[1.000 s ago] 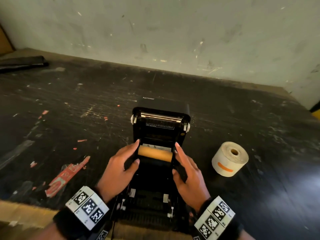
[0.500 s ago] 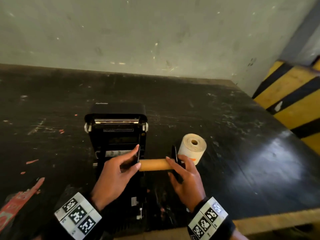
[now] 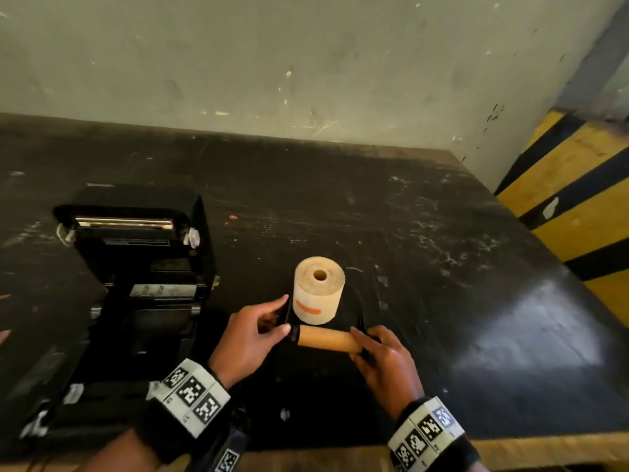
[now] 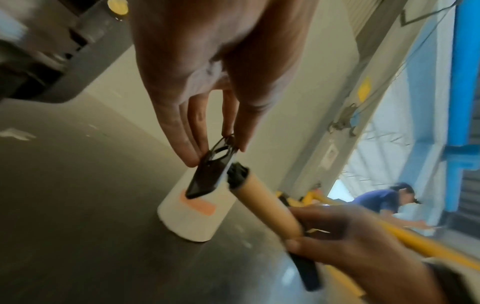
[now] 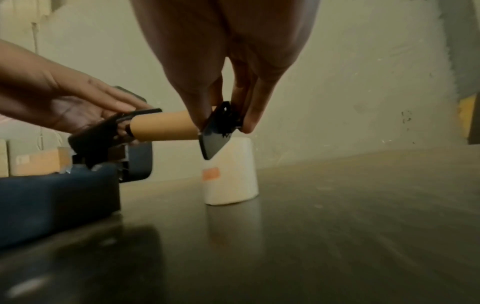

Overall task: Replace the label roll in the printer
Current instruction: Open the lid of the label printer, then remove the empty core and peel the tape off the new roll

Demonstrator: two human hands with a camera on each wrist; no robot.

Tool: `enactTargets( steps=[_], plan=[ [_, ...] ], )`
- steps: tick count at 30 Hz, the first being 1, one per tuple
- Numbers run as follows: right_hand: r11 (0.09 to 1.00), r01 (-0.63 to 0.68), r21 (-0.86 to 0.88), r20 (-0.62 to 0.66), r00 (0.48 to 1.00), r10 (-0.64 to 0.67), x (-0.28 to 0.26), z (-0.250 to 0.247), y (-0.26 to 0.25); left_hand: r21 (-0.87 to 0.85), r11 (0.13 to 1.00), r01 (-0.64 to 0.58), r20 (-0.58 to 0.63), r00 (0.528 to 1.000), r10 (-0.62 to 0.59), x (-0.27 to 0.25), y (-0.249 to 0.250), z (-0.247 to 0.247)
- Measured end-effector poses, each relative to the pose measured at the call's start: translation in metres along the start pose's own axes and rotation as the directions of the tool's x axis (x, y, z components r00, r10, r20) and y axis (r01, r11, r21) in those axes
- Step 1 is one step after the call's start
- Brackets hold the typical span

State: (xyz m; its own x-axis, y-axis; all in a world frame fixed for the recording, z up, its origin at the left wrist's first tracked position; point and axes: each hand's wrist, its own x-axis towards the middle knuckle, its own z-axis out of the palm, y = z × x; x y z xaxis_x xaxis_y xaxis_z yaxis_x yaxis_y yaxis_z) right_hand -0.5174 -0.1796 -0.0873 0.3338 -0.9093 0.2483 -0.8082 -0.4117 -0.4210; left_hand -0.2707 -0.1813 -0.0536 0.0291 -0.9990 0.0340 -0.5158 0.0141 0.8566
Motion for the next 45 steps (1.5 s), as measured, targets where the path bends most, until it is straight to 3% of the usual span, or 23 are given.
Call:
enactTargets(
  steps=[5,8,10,15,18,20,23,26,32,37,42,45],
  plan=[
    [0.997,-0.070,0.012,0.179,0.982,0.067,-0.006,0.000,0.041,0.332,0.921,0.204,-0.037,0.978,-0.204,0.010,-0.048,0.037],
    [0.998,-0.059,0.028,0.249,0.967,0.050,-0.005,0.004,0.048,0.584,0.781,0.222,-0.035,0.968,-0.249,0.013,-0.064,0.049],
    [0.998,-0.058,0.038,0.261,0.964,0.046,-0.004,0.007,0.048,0.646,0.731,0.220,-0.041,0.966,-0.255,0.014,-0.068,0.051],
    [0.999,-0.021,0.049,0.277,0.961,0.006,0.002,0.010,0.048,0.577,0.779,0.248,-0.078,0.965,-0.249,0.011,-0.070,0.051],
    [0.999,0.011,0.043,0.284,0.959,-0.023,0.008,0.010,0.045,0.354,0.933,0.060,-0.099,0.995,-0.027,0.005,-0.053,0.053],
    [0.998,0.049,0.037,0.299,0.952,-0.058,0.013,0.013,0.039,0.221,0.970,-0.100,-0.022,0.994,0.108,0.000,-0.031,0.055],
    [0.996,0.077,0.051,0.299,0.950,-0.089,0.019,0.016,0.030,0.360,0.912,-0.195,0.233,0.966,0.115,-0.006,-0.011,0.063],
    [0.993,0.112,0.046,0.357,0.926,-0.121,0.022,0.018,0.025,0.538,0.792,-0.286,0.301,0.944,0.136,-0.009,-0.017,0.063],
    [0.997,0.073,0.022,0.459,0.885,-0.074,0.031,0.011,0.037,0.622,0.726,-0.293,0.313,0.943,0.113,-0.020,-0.027,0.030],
    [1.000,-0.003,-0.026,0.465,0.885,0.015,0.033,0.003,0.052,0.706,0.646,-0.290,0.235,0.957,0.173,-0.024,-0.033,-0.003],
    [1.000,0.029,0.009,0.529,0.848,-0.030,0.030,0.009,0.036,0.649,0.741,-0.172,0.148,0.984,0.099,-0.014,-0.035,0.008],
    [0.996,0.080,0.026,0.563,0.822,-0.080,0.027,0.020,0.018,0.662,0.740,-0.116,0.195,0.981,-0.021,-0.010,-0.039,0.032]
  ],
)
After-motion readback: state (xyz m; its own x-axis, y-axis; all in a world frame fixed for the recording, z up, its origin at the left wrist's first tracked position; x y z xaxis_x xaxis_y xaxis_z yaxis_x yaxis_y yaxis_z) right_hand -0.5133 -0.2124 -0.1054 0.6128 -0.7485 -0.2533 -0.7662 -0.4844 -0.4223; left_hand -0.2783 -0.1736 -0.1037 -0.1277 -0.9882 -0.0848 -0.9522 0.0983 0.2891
